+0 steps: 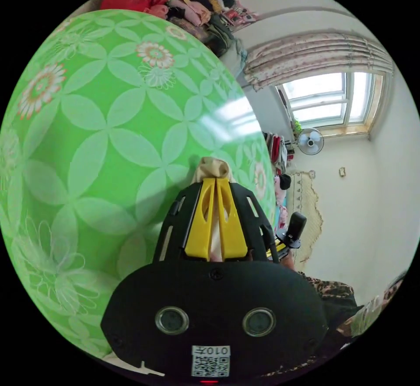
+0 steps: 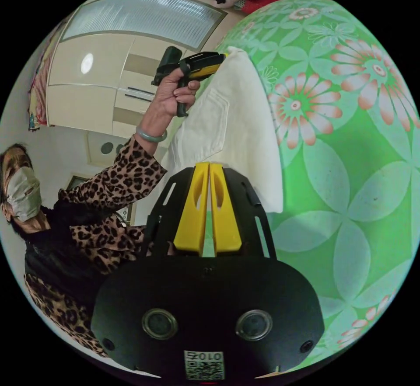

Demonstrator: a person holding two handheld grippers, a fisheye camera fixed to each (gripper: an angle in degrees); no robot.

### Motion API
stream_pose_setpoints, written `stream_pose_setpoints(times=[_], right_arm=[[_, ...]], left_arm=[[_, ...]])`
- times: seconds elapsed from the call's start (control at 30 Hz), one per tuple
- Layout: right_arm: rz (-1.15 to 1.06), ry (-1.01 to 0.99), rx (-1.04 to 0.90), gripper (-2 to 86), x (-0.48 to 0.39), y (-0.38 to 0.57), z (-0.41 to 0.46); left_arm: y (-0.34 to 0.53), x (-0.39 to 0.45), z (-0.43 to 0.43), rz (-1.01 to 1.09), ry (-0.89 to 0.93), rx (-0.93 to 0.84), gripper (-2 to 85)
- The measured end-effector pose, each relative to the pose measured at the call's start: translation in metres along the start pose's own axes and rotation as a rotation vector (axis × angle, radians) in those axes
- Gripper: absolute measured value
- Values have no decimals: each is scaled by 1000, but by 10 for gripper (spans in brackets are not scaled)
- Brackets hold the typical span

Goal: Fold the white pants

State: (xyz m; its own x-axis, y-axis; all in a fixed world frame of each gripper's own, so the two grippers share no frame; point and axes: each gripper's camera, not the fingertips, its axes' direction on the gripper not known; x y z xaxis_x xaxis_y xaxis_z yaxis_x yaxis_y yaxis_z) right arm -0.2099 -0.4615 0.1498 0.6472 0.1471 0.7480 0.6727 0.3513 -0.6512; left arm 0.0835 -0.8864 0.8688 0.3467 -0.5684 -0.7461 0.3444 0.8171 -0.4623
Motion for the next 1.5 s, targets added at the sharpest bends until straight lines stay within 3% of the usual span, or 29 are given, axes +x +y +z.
stream_pose_setpoints(times=[0.1,0.23,0.33,0.43,0.6,0.67,0.73,0.83,0.93,1.07,1.13,1.23,1.37,1.5], right_arm=[[-39,55,39,23,-12,8,-24],[-24,22,53,23,-20,12,-61],[3,20,30,25,-32,11,-88],[-9,27,-12,28,-53,8,-124],[-160,-60,-20,43,-114,-14,-188],[-233,-79,-78,67,-150,-43,-193],[-317,-91,-273,90,-200,-95,-174],[-404,145,-322,50,-255,-150,-169],[-308,192,-344,32,-264,-190,-187],[-113,66,-107,25,-252,-196,-249],[-21,202,-148,19,-245,-209,-254],[85,20,-92,15,-245,-229,-282],[123,-13,-87,20,-281,-244,-316],[-232,-381,-167,31,-398,-262,-333]], left_arm=[[-1,-17,2,23,55,34,-2],[21,-66,6,-68,331,139,-3],[29,-68,4,-133,318,60,-2],[77,-62,-40,-7,393,166,0],[272,-90,-147,-40,167,482,3],[403,-116,-185,-121,173,659,8],[505,-133,-197,-241,165,789,10],[658,-140,-186,-412,132,935,10],[781,-149,-154,-542,223,1102,8],[884,-156,-106,-700,255,1256,6],[904,-165,-90,-740,285,1283,6],[916,-173,-78,-735,320,1333,6],[914,-176,-79,-676,325,1316,9],[936,-175,-70,-744,302,1350,18]])
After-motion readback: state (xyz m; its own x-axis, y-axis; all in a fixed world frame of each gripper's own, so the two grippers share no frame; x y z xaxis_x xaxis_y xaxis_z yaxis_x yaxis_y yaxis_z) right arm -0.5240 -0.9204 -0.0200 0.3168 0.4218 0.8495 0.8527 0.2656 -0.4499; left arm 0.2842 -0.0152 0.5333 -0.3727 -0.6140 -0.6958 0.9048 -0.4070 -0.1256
